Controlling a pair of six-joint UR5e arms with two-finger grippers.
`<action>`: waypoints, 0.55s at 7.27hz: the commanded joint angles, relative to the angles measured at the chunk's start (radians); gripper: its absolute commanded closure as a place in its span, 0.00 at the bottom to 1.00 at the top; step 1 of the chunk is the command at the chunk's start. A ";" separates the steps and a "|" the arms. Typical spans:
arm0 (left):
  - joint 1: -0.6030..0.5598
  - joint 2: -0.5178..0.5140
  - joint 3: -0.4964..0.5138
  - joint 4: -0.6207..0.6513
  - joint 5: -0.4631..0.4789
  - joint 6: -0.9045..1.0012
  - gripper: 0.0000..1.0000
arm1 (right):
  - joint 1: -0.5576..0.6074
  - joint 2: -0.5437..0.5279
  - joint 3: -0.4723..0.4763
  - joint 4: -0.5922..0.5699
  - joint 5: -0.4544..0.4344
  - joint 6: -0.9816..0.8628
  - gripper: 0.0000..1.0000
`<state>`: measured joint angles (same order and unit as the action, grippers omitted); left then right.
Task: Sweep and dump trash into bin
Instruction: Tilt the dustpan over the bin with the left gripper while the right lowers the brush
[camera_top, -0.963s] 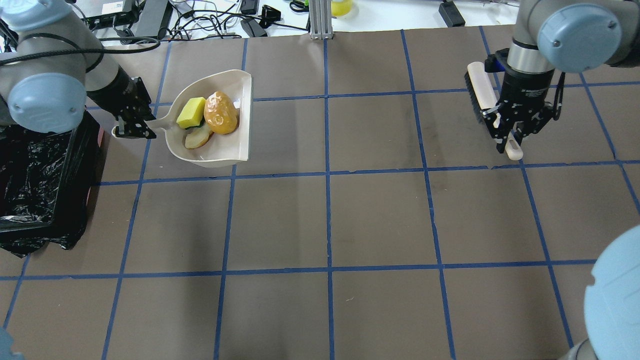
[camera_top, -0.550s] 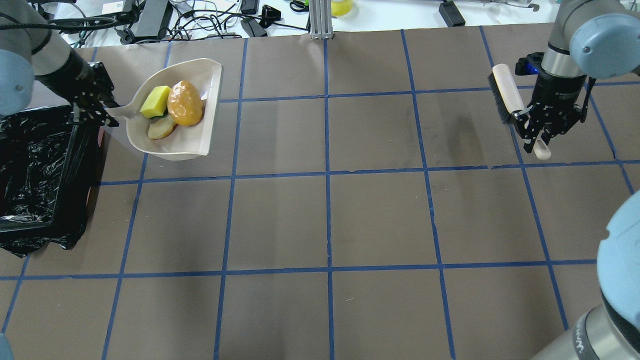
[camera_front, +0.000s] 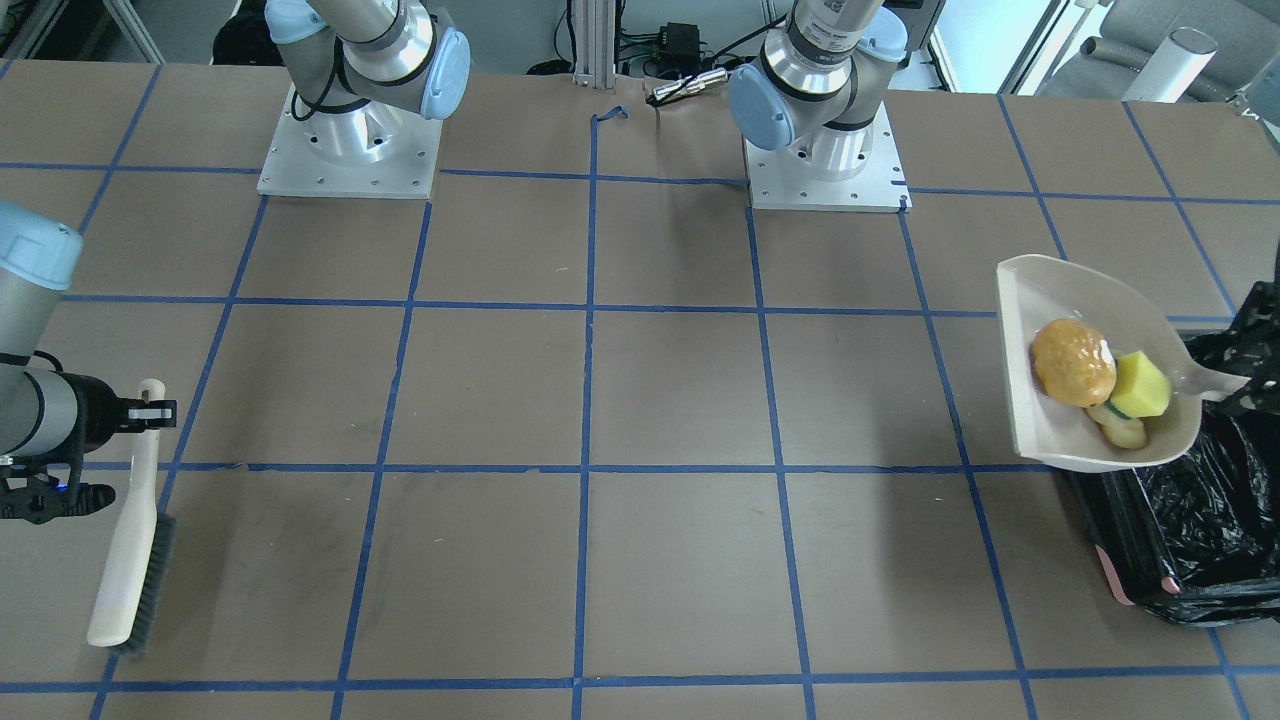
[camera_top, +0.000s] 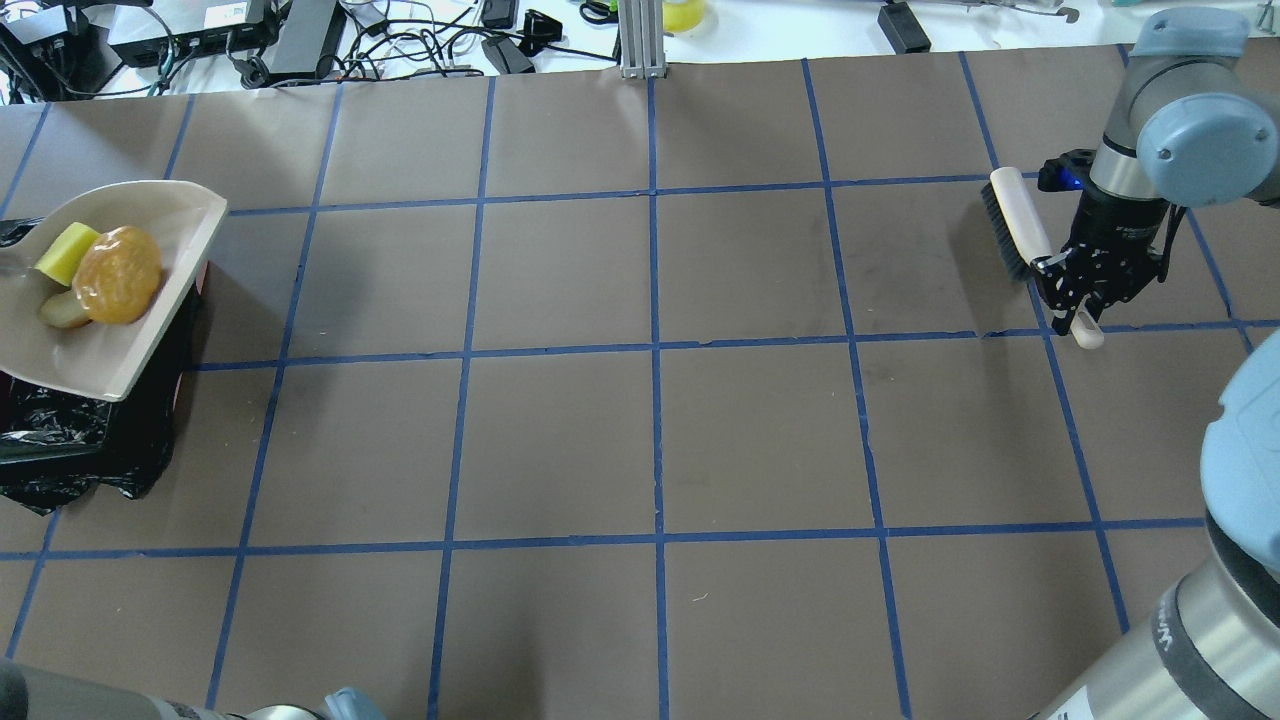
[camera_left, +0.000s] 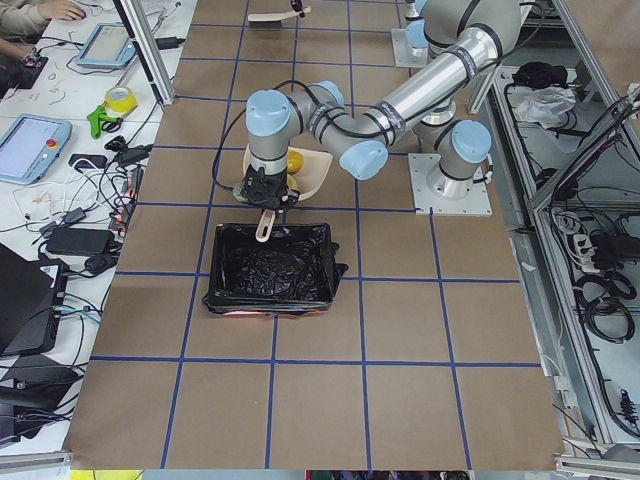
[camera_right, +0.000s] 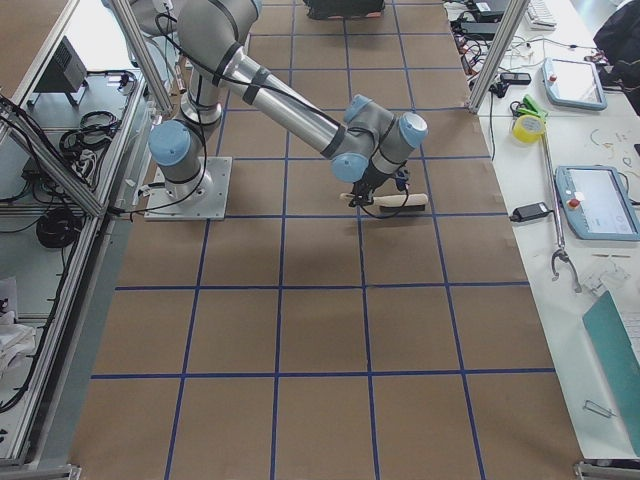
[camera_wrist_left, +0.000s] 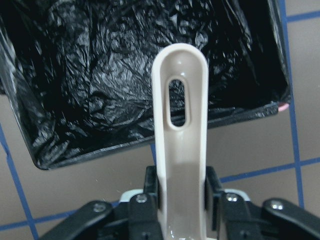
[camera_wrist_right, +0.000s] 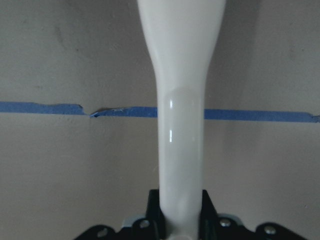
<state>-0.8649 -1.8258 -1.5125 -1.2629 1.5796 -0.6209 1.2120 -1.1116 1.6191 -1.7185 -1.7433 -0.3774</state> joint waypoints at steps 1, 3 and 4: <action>0.061 -0.042 0.058 0.055 0.041 0.145 1.00 | 0.000 0.001 0.016 -0.007 0.002 0.006 0.65; 0.122 -0.099 0.066 0.185 0.054 0.268 1.00 | 0.000 0.003 0.016 -0.007 0.014 0.009 0.33; 0.132 -0.124 0.069 0.253 0.057 0.301 1.00 | 0.000 0.003 0.016 -0.007 0.014 0.008 0.30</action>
<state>-0.7557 -1.9163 -1.4482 -1.0941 1.6313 -0.3765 1.2118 -1.1095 1.6346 -1.7255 -1.7305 -0.3691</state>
